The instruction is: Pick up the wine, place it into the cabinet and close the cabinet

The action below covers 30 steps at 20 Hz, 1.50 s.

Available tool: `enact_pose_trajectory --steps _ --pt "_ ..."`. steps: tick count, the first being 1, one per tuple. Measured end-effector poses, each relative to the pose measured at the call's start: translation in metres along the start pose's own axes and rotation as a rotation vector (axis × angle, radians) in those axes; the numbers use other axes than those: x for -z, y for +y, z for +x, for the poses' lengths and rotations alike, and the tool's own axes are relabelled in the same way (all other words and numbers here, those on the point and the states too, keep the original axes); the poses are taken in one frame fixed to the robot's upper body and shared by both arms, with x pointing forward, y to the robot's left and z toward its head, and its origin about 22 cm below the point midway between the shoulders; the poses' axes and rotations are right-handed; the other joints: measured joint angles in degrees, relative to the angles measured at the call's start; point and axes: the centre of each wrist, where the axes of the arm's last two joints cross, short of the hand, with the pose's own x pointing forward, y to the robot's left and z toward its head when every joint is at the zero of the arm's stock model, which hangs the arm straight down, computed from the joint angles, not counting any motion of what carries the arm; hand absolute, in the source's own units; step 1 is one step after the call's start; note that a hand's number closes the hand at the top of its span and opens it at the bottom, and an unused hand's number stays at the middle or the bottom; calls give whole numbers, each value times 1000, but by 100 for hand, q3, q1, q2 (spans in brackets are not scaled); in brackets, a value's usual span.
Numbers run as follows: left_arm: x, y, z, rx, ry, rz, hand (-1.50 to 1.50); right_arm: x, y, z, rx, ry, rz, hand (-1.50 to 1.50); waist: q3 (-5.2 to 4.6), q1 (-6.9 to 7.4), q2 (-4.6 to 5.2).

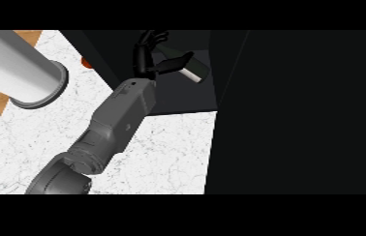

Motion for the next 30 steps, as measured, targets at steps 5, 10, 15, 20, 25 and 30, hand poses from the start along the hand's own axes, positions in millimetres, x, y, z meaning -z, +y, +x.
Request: enact_pose_trajectory --steps 5,10,15,20,25,30 --pt "-3 2 -5 55 -3 -9 -150 1 0 0 0 -7 0 -150 3 3 6" --pt "-8 6 -11 91 -7 4 -150 2 0 2 -7 -8 6 -150 -2 -21 19" --pt "-10 6 -13 68 -21 22 -150 4 -3 2 -18 -10 8 -150 -4 -20 26" --pt "-14 9 -18 53 -34 25 -150 3 -1 1 -13 -11 23 -150 -7 -59 37" --pt "-15 9 -19 20 -47 -21 -150 4 0 2 -1 -10 18 -150 -13 -43 37" --pt "-16 9 -21 12 -60 -65 -150 3 1 2 6 -4 19 -150 -17 -34 28"
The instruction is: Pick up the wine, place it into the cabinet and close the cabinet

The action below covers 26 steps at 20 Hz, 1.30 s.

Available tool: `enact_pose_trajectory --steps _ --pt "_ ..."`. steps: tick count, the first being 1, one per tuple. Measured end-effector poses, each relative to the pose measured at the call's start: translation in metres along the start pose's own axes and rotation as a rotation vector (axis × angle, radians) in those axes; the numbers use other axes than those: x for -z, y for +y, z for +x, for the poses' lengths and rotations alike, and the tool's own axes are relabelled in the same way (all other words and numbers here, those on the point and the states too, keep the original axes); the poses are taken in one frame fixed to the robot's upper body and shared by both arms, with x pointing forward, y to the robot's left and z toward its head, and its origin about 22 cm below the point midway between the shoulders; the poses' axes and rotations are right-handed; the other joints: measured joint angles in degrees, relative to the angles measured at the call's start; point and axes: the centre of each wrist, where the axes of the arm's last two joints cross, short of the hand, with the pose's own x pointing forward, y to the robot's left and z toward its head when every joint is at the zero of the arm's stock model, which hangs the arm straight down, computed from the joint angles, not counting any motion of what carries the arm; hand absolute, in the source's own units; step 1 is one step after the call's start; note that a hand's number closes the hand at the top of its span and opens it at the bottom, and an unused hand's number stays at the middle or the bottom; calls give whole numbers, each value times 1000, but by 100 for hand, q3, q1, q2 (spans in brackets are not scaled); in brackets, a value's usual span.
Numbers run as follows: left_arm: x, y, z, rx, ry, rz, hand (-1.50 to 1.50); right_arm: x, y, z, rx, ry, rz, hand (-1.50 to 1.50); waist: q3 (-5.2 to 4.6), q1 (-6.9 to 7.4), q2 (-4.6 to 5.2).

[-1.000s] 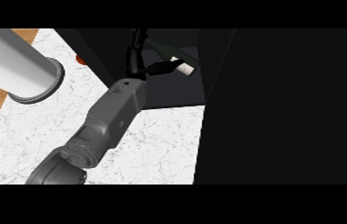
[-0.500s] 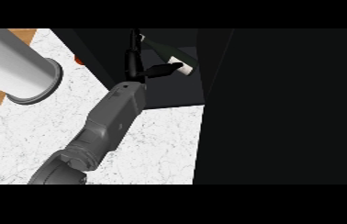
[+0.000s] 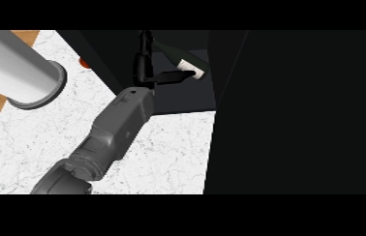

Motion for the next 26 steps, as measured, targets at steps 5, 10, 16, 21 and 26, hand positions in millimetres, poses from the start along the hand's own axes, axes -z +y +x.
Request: enact_pose_trajectory --steps 5,10,16,21,26 --pt "-1 0 -1 -24 -12 -50 -150 1 2 1 5 1 2 -150 -2 14 -9" --pt "-2 0 -1 -72 -12 -61 -150 1 2 0 4 1 5 -150 -4 12 -26" --pt "-2 0 -1 -130 -11 -56 -150 0 0 -1 4 8 -1 -150 -6 -9 -50" --pt "-6 2 -4 -162 -14 -67 -150 2 3 1 20 14 3 -150 0 -11 -101" --pt "-17 3 -10 -180 -1 -62 -150 4 3 3 18 15 -4 -150 3 39 -137"
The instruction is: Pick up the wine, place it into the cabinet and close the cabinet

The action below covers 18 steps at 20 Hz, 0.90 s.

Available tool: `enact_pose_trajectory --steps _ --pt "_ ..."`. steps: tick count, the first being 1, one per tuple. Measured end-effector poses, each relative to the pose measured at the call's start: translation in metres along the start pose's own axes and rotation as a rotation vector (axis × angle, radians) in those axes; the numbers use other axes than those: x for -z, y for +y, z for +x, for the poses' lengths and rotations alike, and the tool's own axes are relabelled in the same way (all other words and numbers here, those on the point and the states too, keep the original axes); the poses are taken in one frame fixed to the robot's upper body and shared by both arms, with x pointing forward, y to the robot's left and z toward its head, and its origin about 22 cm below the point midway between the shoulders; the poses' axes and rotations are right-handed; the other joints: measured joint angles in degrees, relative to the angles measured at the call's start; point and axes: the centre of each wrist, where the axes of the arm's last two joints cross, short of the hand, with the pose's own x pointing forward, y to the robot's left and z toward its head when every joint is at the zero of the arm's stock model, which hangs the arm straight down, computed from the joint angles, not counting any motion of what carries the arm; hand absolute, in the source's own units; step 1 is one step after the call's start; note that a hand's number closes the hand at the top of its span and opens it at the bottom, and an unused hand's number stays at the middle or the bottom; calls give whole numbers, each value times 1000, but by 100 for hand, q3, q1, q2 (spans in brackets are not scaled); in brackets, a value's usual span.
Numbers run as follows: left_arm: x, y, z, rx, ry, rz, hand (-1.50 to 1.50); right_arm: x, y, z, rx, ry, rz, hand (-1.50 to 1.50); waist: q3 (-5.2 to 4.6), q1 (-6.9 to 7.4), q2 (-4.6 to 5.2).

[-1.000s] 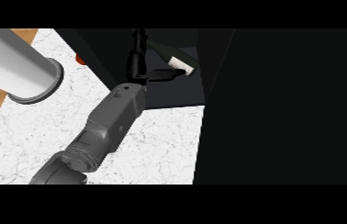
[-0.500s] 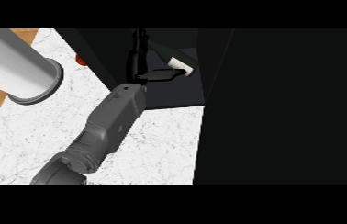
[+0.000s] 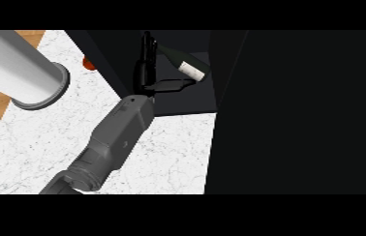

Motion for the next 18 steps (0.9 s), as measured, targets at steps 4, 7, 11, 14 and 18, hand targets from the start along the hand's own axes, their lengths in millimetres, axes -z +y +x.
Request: enact_pose_trajectory --steps 4,7,11,14,18 --pt "-21 -1 -8 -13 23 5 -150 -1 0 0 1 -1 -11 -150 1 100 -22" --pt "-40 -12 -8 -12 34 3 -150 -1 -1 1 -2 3 -21 -150 1 165 -31" --pt "-68 -32 -1 -16 32 -19 -150 -4 -1 -1 -7 8 -43 -150 3 294 -44" --pt "-91 -43 5 -21 23 -31 -150 -10 -4 -1 -20 16 -60 -150 4 347 -50" --pt "-121 -49 19 -41 10 -53 -150 -10 -8 0 -40 16 -77 -150 5 409 -50"
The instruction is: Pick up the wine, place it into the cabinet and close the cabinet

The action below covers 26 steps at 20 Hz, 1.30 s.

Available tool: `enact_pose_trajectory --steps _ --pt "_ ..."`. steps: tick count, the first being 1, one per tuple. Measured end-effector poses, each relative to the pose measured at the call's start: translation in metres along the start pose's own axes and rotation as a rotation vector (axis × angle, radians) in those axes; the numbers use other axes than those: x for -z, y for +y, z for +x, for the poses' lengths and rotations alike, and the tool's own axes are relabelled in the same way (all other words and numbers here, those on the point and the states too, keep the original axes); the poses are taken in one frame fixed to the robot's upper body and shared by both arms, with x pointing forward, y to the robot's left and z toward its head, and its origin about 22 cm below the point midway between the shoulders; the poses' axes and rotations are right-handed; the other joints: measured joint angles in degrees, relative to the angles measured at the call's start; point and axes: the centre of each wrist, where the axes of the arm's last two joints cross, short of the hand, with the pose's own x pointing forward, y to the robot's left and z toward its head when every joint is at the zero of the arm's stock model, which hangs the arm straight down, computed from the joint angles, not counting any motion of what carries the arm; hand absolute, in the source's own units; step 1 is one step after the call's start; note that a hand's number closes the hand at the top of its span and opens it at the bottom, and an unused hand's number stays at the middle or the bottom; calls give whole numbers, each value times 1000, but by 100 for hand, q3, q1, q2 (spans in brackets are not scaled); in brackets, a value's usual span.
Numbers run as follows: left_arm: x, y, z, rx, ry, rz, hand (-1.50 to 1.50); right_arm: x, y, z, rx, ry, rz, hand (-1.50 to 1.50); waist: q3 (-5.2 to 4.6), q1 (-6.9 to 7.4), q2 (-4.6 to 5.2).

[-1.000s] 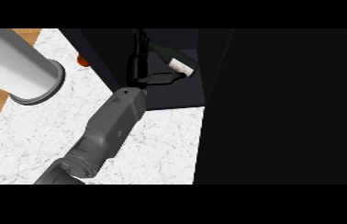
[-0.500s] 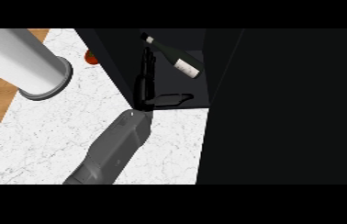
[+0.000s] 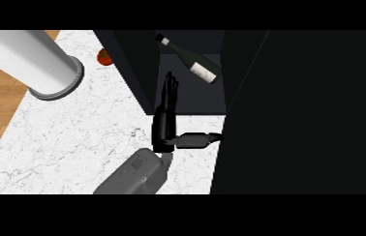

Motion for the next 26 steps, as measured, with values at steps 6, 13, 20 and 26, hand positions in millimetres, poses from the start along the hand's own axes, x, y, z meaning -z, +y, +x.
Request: enact_pose_trajectory --steps 6,13,20,26 --pt "-39 -4 30 -40 -4 14 -150 1 1 1 1 -1 3 -150 0 26 5" --pt "-65 5 61 -39 -20 52 -150 -1 -1 0 -15 3 1 -150 0 15 16" --pt "-93 28 91 -73 -28 17 -150 -3 1 -2 -11 34 44 150 0 17 15" --pt "-109 61 110 -83 -25 -47 -150 -6 -1 -7 -38 79 114 150 0 12 18"
